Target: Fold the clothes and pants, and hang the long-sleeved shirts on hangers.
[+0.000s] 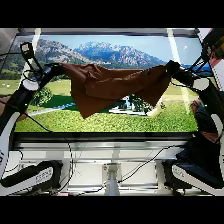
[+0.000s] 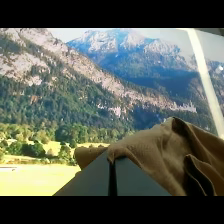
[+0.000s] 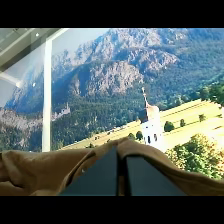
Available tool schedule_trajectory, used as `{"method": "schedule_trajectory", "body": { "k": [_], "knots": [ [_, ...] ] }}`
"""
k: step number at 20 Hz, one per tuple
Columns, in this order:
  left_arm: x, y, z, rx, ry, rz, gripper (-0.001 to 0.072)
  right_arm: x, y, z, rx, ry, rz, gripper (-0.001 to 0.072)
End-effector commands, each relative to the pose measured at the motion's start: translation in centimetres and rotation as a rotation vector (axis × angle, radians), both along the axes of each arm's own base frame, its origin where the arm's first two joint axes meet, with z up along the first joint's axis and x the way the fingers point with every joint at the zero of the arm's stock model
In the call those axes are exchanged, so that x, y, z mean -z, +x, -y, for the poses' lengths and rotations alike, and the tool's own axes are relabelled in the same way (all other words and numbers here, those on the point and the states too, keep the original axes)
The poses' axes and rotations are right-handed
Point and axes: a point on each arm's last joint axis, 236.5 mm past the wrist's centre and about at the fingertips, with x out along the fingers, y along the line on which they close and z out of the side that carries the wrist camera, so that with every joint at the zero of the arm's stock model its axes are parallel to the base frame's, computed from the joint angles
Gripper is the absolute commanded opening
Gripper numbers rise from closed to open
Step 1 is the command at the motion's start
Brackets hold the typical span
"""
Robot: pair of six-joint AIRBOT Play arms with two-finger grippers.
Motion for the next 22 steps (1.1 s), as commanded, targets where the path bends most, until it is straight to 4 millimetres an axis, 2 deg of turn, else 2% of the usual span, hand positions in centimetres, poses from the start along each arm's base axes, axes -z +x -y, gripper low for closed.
{"method": "schedule_trajectory", "body": {
  "k": [1,3,4,6,8,10,11,12,13,15,17,18,19,20,21,22],
  "knots": [
    [0.4,0.0,0.4,0.01,0.001,-0.009,0.0024,0.6,0.2,0.2,0.007,-0.006,-0.007,0.0014],
    [0.4,0.0,0.4,0.01,0.001,-0.01,0.003,0.7,0.2,0.3,0.003,-0.019,-0.008,0.0014],
    [0.4,0.0,0.4,0.01,0.002,-0.01,0.0165,0.7,0.2,0.3,0.002,-0.024,-0.009,0.0014],
    [0.7,-0.2,0.7,0.024,-0.003,-0.025,0.072,0.7,0.2,0.3,0.001,-0.025,-0.009,0.0014],
    [1.1,-0.6,1.3,0.049,-0.006,-0.048,0.0715,0.7,0.2,0.4,0.001,-0.03,-0.008,0.0014],
    [1.7,-2.0,2.0,0.111,-0.024,-0.112,0.0711,0.9,0.1,0.7,-0.009,-0.075,-0.009,0.0014],
    [2.3,-3.4,2.8,0.15,-0.081,-0.184,0.0653,1.0,0.1,0.7,-0.015,-0.086,-0.013,0.0014],
    [3.4,-5.7,4.2,0.203,-0.162,-0.299,0.0493,1.0,0.0,0.7,-0.016,-0.087,-0.015,0.0014],
    [4.7,-8.1,5.7,0.28,-0.197,-0.41,0.0478,1.0,0.0,0.7,-0.015,-0.087,-0.014,0.0014],
    [7.7,-13.2,8.1,0.407,-0.24,-0.604,0.0478,1.0,0.0,0.7,-0.016,-0.087,-0.015,0.0014],
    [10.8,-16.9,9.5,0.453,-0.278,-0.732,0.0489,1.0,0.0,0.7,-0.016,-0.086,-0.016,0.0014],
    [12.1,-18.0,9.7,0.452,-0.287,-0.766,0.0492,1.0,0.0,0.7,-0.016,-0.086,-0.016,0.0014],
    [13.2,-19.0,9.9,0.45,-0.291,-0.796,0.0531,1.0,0.0,0.7,-0.016,-0.086,-0.016,0.0014],
    [14.2,-20.1,10.0,0.448,-0.301,-0.829,0.0622,1.0,0.0,0.7,-0.016,-0.086,-0.016,0.0014],
    [15.0,-20.9,10.1,0.426,-0.324,-0.867,0.0667,1.0,0.0,0.7,-0.016,-0.086,-0.016,0.0014],
    [15.7,-21.8,10.1,0.39,-0.361,-0.91,0.0667,1.0,0.0,0.7,-0.016,-0.086,-0.016,0.0014]
  ]
}}
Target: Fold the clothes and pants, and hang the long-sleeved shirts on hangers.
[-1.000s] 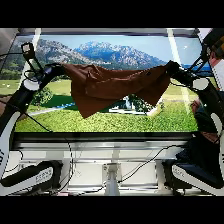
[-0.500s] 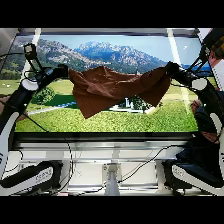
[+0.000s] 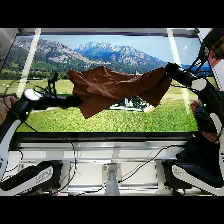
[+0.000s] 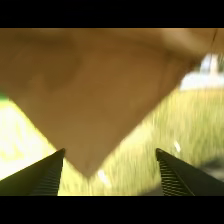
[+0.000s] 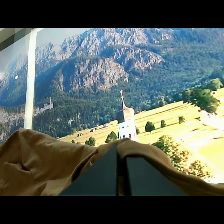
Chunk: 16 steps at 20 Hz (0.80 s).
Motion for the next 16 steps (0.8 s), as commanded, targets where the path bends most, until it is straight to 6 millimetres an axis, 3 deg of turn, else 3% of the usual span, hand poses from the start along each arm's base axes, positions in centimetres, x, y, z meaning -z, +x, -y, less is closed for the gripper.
{"method": "schedule_trajectory", "body": {
  "k": [1,3,10,16],
  "knots": [
    [2.8,-4.5,0.8,-0.037,-0.046,-0.196,0.0667,-0.1,0.0,0.0,0.0,-0.002,0.001,0.0014],
    [3.5,-5.1,0.7,-0.043,-0.043,-0.216,0.0666,-0.1,0.0,0.0,0.0,-0.002,0.001,0.0014],
    [3.8,-3.3,0.3,-0.099,-0.017,-0.155,0.0664,-0.1,0.0,0.0,0.0,-0.002,0.002,0.0014],
    [5.5,-3.8,3.1,-0.075,-0.039,-0.199,0.0663,-0.1,0.0,0.0,0.003,0.008,0.002,0.0014]
  ]
}}
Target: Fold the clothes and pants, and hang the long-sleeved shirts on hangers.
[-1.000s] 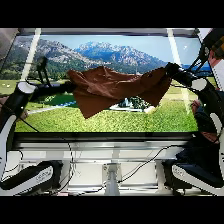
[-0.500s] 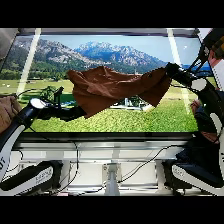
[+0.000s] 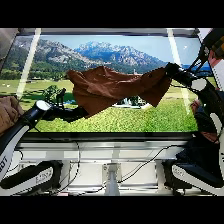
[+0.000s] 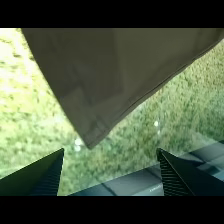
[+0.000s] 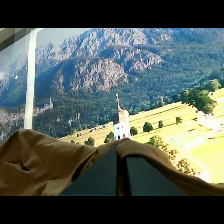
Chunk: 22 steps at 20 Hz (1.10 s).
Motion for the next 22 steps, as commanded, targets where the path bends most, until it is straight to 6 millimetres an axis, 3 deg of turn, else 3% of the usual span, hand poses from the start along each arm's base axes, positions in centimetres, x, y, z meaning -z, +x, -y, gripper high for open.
{"method": "schedule_trajectory", "body": {
  "k": [1,5,9,11,14,16,18,20,21,22],
  "knots": [
    [1.3,-0.1,1.0,-0.008,-0.013,-0.036,0.0663,-0.1,0.0,0.0,0.002,0.006,0.001,0.0014],
    [2.4,0.2,0.8,-0.03,-0.002,-0.051,0.0662,-0.1,0.0,0.0,0.002,0.006,0.001,0.0014],
    [2.3,2.8,0.1,-0.126,0.007,0.021,0.0636,-0.1,0.0,0.0,0.002,0.006,0.001,0.0014],
    [2.2,3.8,-0.4,-0.155,0.021,0.053,0.0465,-0.1,0.0,0.0,0.002,0.006,0.001,0.0014],
    [2.2,4.8,-1.1,-0.186,0.041,0.088,0.0451,-0.1,0.0,0.0,0.002,0.006,0.001,0.0014],
    [2.2,5.0,-1.2,-0.191,0.044,0.093,0.0393,0.0,0.0,0.0,0.002,0.006,0.0,0.0014],
    [2.1,4.9,-0.9,-0.191,0.038,0.091,0.0224,-0.1,-0.1,-0.1,-0.002,0.007,-0.003,0.0014],
    [1.9,4.8,-0.1,-0.192,0.017,0.087,0.02,-0.3,-0.5,-0.4,-0.014,0.009,-0.01,0.0014],
    [1.8,4.7,0.4,-0.183,0.012,0.087,0.0073,-0.5,-0.6,-0.5,-0.019,0.009,-0.009,0.0014],
    [1.8,4.5,0.9,-0.167,0.009,0.09,0.0016,-1.0,-0.9,-0.7,-0.028,0.006,-0.006,0.0014]
  ]
}}
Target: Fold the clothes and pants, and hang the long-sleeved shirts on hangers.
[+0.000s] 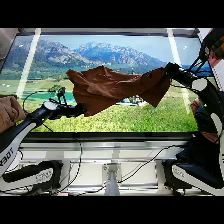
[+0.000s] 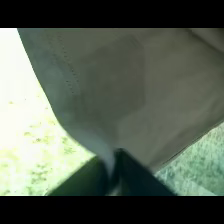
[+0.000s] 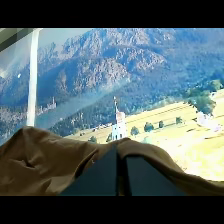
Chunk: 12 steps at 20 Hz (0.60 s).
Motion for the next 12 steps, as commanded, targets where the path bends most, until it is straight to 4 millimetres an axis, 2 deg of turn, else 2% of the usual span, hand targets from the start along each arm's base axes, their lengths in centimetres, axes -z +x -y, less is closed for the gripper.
{"method": "schedule_trajectory", "body": {
  "k": [1,3,4,5,6,8,9,11,12],
  "knots": [
    [-0.6,-0.2,1.7,0.029,-0.027,0.017,0.0016,-1.0,-0.6,-0.4,-0.021,-0.003,0.004,0.0014],
    [-1.6,-0.1,2.8,0.062,-0.047,0.047,0.0016,-2.6,-0.9,-0.6,-0.03,-0.006,0.029,0.0014],
    [-2.7,0.4,3.2,0.089,-0.054,0.081,0.0016,-3.9,-1.0,-0.5,-0.03,-0.015,0.056,0.0014],
    [-4.3,1.2,3.3,0.124,-0.052,0.139,0.0016,-5.1,-1.1,-0.3,-0.032,-0.041,0.083,0.0014],
    [-6.9,2.3,3.4,0.168,-0.052,0.22,0.0015,-6.5,-1.2,0.0,-0.035,-0.075,0.111,0.0014],
    [-13.9,5.2,2.6,0.175,-0.061,0.393,0.0015,-9.3,-1.5,0.5,-0.037,-0.141,0.167,0.0014],
    [-18.3,6.7,1.4,0.146,-0.057,0.499,0.0015,-10.8,-1.6,0.7,-0.037,-0.166,0.196,0.0014],
    [-27.7,8.6,-1.8,0.072,-0.031,0.714,0.0015,-13.5,-2.0,1.3,-0.025,-0.185,0.242,0.0013],
    [-32.0,8.7,-3.6,0.031,-0.011,0.812,0.0014,-14.5,-2.2,1.6,-0.019,-0.187,0.256,0.0013]
  ]
}}
